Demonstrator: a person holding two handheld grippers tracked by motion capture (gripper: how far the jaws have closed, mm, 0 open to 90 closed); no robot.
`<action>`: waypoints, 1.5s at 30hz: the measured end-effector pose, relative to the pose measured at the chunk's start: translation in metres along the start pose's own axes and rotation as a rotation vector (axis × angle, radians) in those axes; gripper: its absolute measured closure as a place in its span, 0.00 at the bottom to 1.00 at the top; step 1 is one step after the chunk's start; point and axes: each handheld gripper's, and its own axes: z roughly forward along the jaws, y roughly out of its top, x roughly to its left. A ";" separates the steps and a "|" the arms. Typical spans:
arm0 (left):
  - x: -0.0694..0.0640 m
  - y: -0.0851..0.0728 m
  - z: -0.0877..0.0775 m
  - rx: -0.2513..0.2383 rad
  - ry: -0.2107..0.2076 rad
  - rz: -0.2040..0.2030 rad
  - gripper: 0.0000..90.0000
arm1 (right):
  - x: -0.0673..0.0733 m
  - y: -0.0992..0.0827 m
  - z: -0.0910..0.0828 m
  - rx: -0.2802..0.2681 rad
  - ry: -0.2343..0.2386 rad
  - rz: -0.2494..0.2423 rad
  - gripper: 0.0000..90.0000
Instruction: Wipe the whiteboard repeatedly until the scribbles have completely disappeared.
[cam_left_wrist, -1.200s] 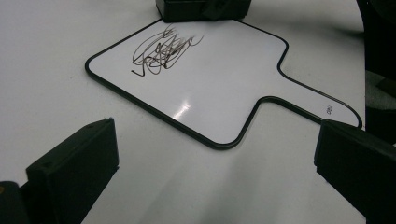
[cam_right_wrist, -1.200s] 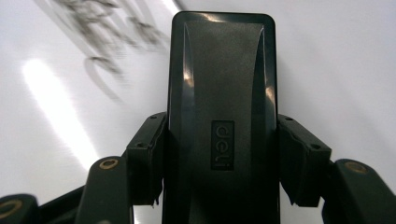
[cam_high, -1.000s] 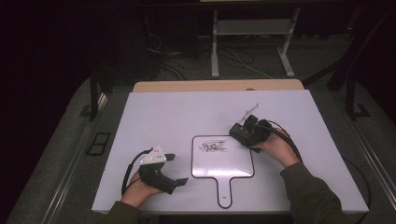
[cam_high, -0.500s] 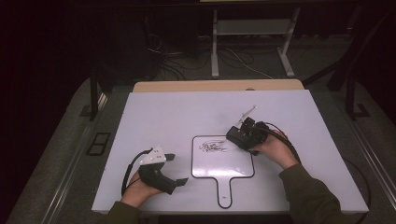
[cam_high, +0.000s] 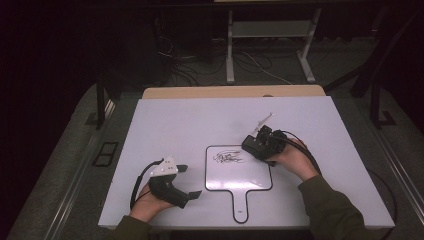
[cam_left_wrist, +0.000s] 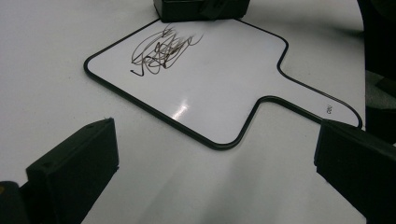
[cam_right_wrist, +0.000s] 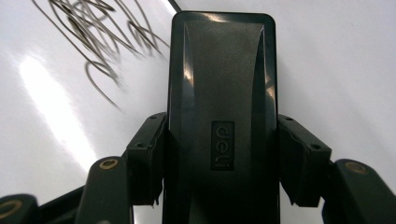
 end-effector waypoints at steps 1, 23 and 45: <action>0.000 0.000 0.000 0.000 0.000 0.001 0.00 | 0.001 0.002 0.001 0.001 0.002 -0.007 0.43; 0.000 0.000 0.001 -0.002 -0.006 0.002 0.00 | 0.015 0.039 0.015 0.021 0.030 -0.072 0.43; 0.000 0.000 0.001 -0.004 -0.007 0.000 0.00 | 0.013 0.056 0.022 0.040 0.028 -0.070 0.43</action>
